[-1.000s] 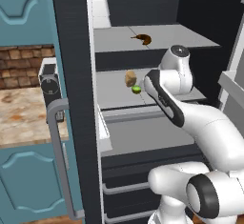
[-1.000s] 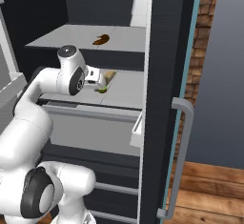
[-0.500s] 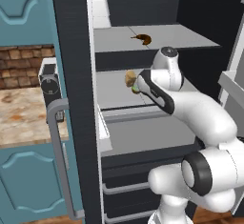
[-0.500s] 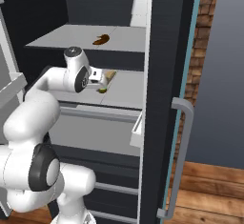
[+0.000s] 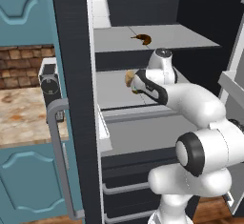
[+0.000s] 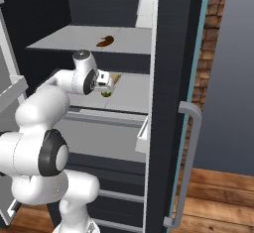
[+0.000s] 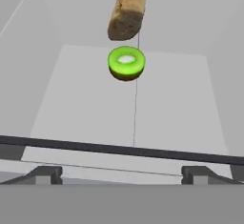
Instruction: Pick up the kiwi and banana from the fridge and place one fruit on each plate on the dining counter.
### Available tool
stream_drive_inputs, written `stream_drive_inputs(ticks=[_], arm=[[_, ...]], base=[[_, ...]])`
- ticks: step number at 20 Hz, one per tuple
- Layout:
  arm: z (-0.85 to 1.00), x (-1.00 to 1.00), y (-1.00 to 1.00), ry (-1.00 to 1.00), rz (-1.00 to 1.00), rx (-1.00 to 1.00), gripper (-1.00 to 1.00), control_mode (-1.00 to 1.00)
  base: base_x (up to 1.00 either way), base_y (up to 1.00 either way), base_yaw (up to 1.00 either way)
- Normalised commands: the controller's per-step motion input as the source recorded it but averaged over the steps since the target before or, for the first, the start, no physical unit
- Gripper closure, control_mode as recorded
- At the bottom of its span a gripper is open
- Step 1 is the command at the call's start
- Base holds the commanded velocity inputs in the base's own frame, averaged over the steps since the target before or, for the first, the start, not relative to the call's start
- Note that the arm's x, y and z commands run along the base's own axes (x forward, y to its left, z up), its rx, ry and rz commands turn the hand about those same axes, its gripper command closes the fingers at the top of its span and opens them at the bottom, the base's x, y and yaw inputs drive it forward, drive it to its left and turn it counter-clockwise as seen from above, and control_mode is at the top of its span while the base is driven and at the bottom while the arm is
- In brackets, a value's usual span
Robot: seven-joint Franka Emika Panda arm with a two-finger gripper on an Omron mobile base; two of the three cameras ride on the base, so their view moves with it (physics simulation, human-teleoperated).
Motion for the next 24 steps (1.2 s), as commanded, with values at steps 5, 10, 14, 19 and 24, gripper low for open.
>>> stream_drive_inputs(ticks=[5, 10, 14, 19, 24], arm=[[-0.18, 0.26, 0.00, 0.00, 0.00, 0.00, -1.00, -1.00], [-0.14, 0.31, 0.00, 0.02, 0.00, 0.00, -1.00, -1.00], [-0.12, 0.34, 0.00, 0.03, 0.00, 0.00, -1.00, -1.00], [-0.16, 0.30, 0.00, 0.03, 0.00, 0.00, -1.00, -1.00], [-0.17, 0.28, 0.01, 0.04, 0.00, 0.00, -1.00, -1.00]], base=[[0.00, 0.00, 0.00], [0.00, 0.00, 0.00], [0.00, 0.00, 0.00], [0.00, 0.00, 0.00], [0.00, 0.00, 0.00]])
